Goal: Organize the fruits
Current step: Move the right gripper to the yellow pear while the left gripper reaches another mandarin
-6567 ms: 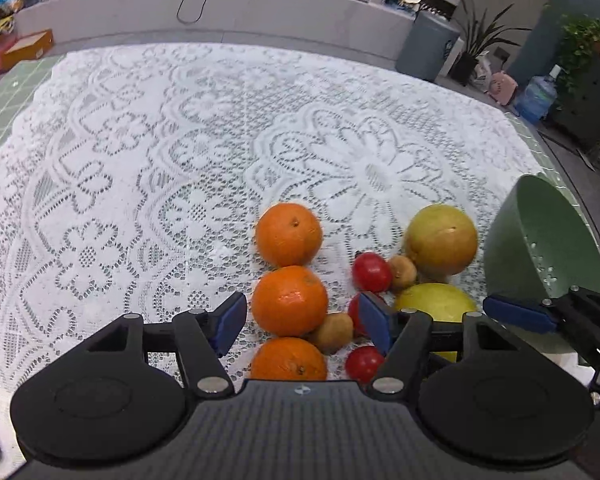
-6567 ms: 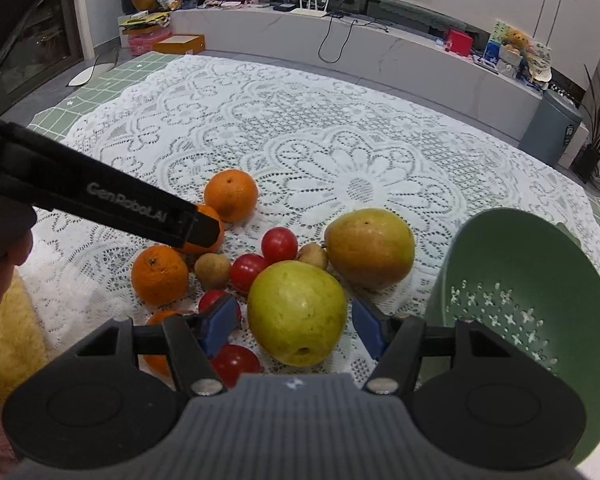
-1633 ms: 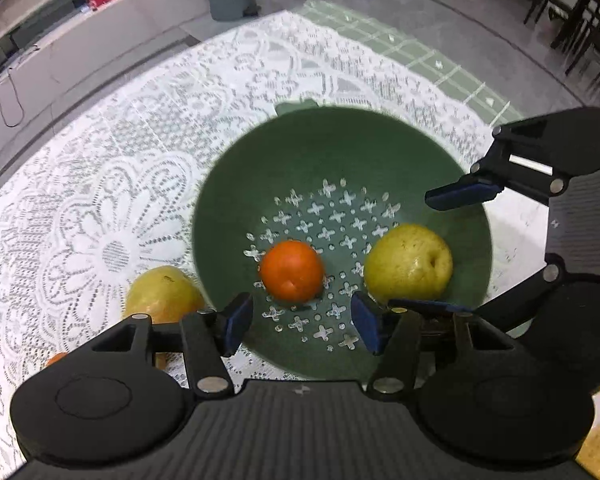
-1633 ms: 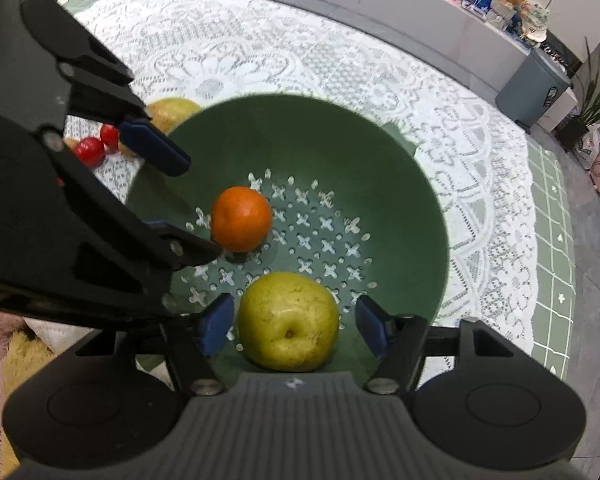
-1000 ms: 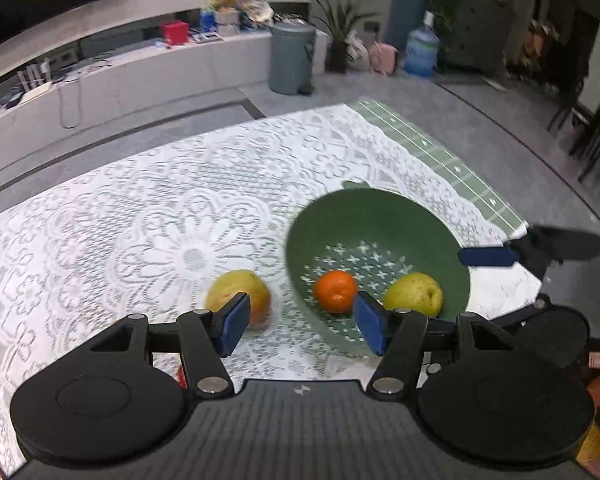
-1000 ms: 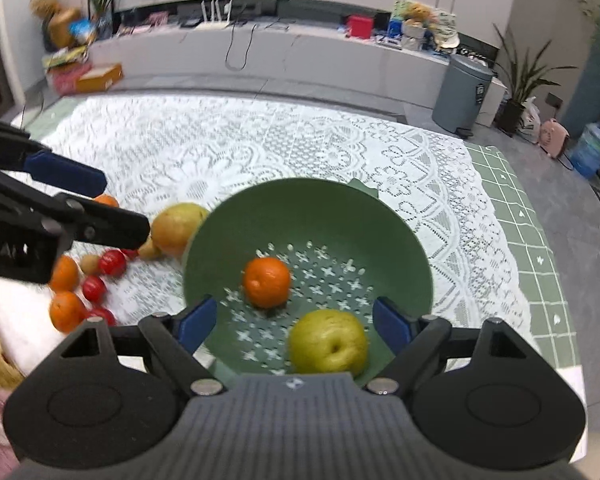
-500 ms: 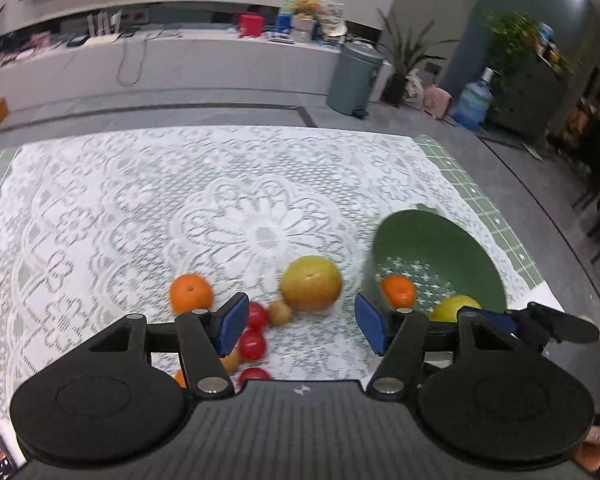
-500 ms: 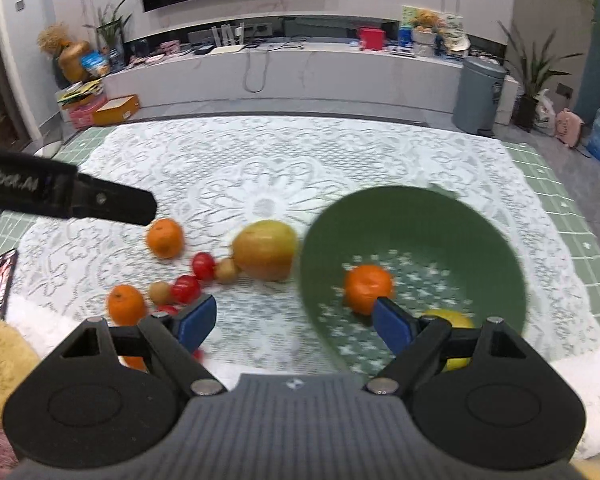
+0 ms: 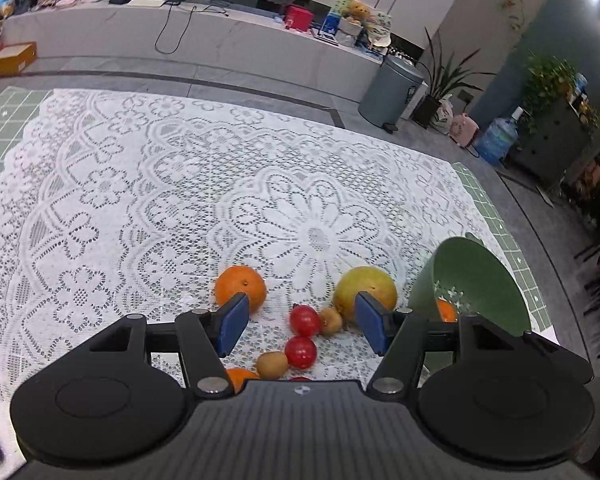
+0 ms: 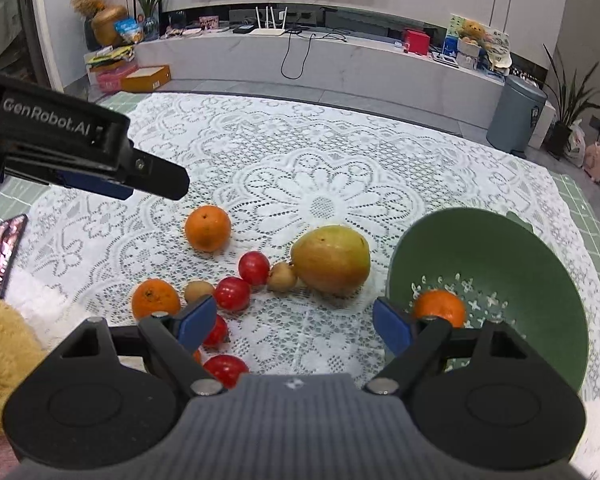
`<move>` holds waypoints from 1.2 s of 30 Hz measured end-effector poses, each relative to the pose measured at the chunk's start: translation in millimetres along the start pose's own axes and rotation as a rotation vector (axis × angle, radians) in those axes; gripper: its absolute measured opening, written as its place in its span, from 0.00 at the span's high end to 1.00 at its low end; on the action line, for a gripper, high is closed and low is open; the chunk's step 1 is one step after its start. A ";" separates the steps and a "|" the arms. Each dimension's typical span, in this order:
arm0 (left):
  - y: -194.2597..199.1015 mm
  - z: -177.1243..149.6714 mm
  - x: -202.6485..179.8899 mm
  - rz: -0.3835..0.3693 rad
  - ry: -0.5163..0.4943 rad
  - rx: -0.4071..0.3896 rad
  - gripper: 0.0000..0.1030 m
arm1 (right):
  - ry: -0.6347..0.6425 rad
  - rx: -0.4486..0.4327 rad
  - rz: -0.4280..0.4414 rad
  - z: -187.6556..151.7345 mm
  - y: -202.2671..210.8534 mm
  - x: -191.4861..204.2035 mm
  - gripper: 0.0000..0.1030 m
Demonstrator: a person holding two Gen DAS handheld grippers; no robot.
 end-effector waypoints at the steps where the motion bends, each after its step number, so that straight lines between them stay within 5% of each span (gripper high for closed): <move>1: -1.4 0.3 2.6 -0.002 0.006 0.000 0.31 | 0.008 0.001 -0.004 1.1 -2.6 1.0 0.20; 20: -41.1 0.4 48.5 -0.018 0.104 0.049 0.31 | 0.171 -0.027 -0.067 32.3 -57.1 6.7 0.27; 36: -72.4 -4.6 70.9 0.083 0.070 0.086 0.34 | 0.295 0.011 -0.071 29.6 -89.8 11.9 0.32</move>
Point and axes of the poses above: each gripper's, at about its wrist camera, not at the fingertips, and y roughly against the way its jaws point, x to its left, z to its top, the point moved 8 cm from there along -y, roughly the way its jaws point, and after that the axes turned 15 degrees about -z, right-handed, at the moved point
